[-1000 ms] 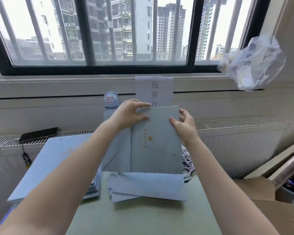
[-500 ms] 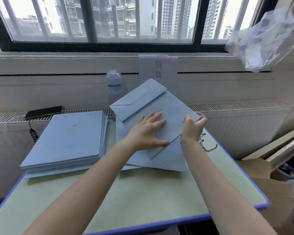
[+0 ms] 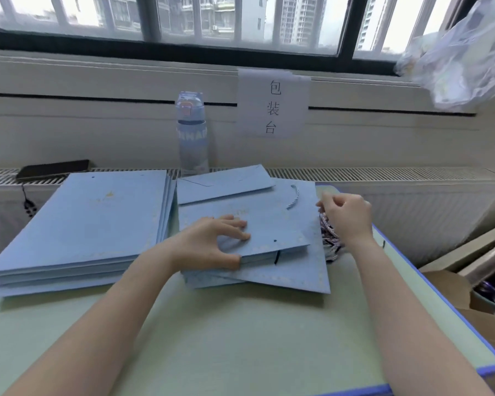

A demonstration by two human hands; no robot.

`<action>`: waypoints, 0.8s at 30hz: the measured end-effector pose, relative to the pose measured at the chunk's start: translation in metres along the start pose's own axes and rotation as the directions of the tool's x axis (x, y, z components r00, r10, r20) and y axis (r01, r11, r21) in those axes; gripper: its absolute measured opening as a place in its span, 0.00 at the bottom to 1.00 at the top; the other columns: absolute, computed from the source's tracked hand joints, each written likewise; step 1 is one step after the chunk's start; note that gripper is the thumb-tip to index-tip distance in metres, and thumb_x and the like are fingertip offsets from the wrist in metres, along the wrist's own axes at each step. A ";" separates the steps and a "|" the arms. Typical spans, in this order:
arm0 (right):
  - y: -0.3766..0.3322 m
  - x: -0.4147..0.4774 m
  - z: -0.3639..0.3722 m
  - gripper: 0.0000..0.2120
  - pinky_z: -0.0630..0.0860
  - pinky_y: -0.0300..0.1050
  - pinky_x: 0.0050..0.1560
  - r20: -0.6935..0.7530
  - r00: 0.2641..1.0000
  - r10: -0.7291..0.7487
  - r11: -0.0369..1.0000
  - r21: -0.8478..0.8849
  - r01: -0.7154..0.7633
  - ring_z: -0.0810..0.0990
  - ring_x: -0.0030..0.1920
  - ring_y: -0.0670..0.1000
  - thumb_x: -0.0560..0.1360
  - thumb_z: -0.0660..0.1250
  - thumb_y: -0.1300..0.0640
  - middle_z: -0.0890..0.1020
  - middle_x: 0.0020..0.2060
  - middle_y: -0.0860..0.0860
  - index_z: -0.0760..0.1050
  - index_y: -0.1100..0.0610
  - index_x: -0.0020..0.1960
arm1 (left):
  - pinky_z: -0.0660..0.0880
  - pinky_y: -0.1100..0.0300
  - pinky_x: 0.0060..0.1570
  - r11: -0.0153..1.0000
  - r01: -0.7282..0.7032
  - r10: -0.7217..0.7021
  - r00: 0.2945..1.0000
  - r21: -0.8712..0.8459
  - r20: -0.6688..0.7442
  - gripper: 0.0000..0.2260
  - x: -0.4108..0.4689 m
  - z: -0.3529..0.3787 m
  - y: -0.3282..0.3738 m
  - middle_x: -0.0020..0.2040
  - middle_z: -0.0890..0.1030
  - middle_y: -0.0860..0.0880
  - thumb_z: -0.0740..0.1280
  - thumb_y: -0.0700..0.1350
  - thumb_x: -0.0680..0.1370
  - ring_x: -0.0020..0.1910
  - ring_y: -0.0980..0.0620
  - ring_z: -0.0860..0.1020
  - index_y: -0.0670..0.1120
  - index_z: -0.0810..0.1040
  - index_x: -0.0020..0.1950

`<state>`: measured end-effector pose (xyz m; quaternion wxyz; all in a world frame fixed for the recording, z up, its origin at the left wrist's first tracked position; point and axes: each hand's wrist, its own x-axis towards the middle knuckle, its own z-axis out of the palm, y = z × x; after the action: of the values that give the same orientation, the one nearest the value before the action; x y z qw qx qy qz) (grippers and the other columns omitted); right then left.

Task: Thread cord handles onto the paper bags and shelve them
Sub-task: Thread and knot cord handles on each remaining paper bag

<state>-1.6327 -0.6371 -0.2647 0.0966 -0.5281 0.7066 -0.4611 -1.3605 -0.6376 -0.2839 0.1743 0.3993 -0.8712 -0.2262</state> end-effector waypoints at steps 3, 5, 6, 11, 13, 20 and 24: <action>0.013 -0.003 -0.012 0.10 0.66 0.37 0.43 0.136 0.991 0.013 0.993 -0.121 0.004 0.75 0.38 0.47 0.76 0.64 0.60 0.78 0.34 0.45 0.83 0.58 0.51 | 0.56 0.58 0.73 0.997 -0.065 0.068 0.994 0.037 -0.086 0.19 -0.002 0.004 -0.001 0.69 0.71 0.57 0.72 0.46 0.73 0.70 0.64 0.61 0.52 0.78 0.64; 0.019 -0.006 -0.018 0.13 0.66 0.35 0.44 0.216 0.976 0.033 0.984 -0.176 0.006 0.74 0.38 0.44 0.75 0.62 0.63 0.76 0.35 0.41 0.82 0.55 0.53 | 0.61 0.57 0.71 0.990 -0.107 0.122 0.979 0.095 -0.161 0.17 0.000 0.011 -0.003 0.66 0.75 0.53 0.72 0.45 0.73 0.70 0.59 0.66 0.50 0.80 0.61; 0.021 -0.007 -0.021 0.14 0.66 0.36 0.44 0.238 0.971 0.033 0.979 -0.203 0.017 0.73 0.38 0.43 0.75 0.61 0.64 0.77 0.37 0.42 0.82 0.54 0.53 | 0.64 0.58 0.70 0.983 -0.136 0.159 0.967 0.125 -0.197 0.14 0.000 0.014 -0.001 0.64 0.77 0.52 0.71 0.44 0.73 0.69 0.56 0.69 0.49 0.81 0.59; 0.029 -0.004 -0.025 0.11 0.68 0.37 0.44 0.313 0.947 0.078 0.947 -0.320 0.028 0.75 0.44 0.46 0.73 0.65 0.62 0.81 0.42 0.47 0.82 0.49 0.48 | 0.80 0.58 0.38 0.886 -0.294 0.412 0.854 0.359 -0.318 0.15 -0.003 0.019 0.014 0.44 0.85 0.51 0.59 0.46 0.74 0.42 0.52 0.83 0.43 0.84 0.45; 0.032 -0.006 -0.021 0.07 0.71 0.40 0.44 0.328 0.941 0.086 0.940 -0.339 0.032 0.77 0.45 0.49 0.72 0.68 0.60 0.81 0.41 0.48 0.81 0.49 0.45 | 0.79 0.60 0.29 0.845 -0.303 0.466 0.821 0.440 -0.330 0.14 -0.005 0.020 0.017 0.44 0.85 0.52 0.59 0.45 0.74 0.39 0.53 0.84 0.43 0.85 0.45; 0.029 -0.006 -0.011 0.09 0.73 0.46 0.52 -0.032 0.998 -0.062 0.980 -0.191 0.055 0.80 0.47 0.54 0.76 0.65 0.58 0.84 0.44 0.53 0.81 0.55 0.54 | 0.79 0.60 0.29 0.786 -0.380 0.551 0.788 0.488 -0.274 0.13 -0.005 0.025 0.018 0.46 0.85 0.53 0.61 0.46 0.77 0.43 0.55 0.84 0.45 0.85 0.48; 0.016 -0.015 -0.013 0.06 0.66 0.26 0.38 -0.261 0.950 -0.172 0.973 0.105 0.205 0.77 0.34 0.37 0.76 0.67 0.60 0.80 0.36 0.46 0.82 0.58 0.50 | 0.81 0.59 0.36 0.790 -0.409 0.553 0.796 0.457 -0.244 0.13 -0.002 0.032 0.018 0.48 0.85 0.53 0.61 0.47 0.78 0.45 0.55 0.83 0.46 0.85 0.49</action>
<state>-1.6448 -0.6177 -0.2747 -0.0034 -0.5236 0.6276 -0.5762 -1.3858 -0.6169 -0.3011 0.3048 0.2204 -0.9232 0.0787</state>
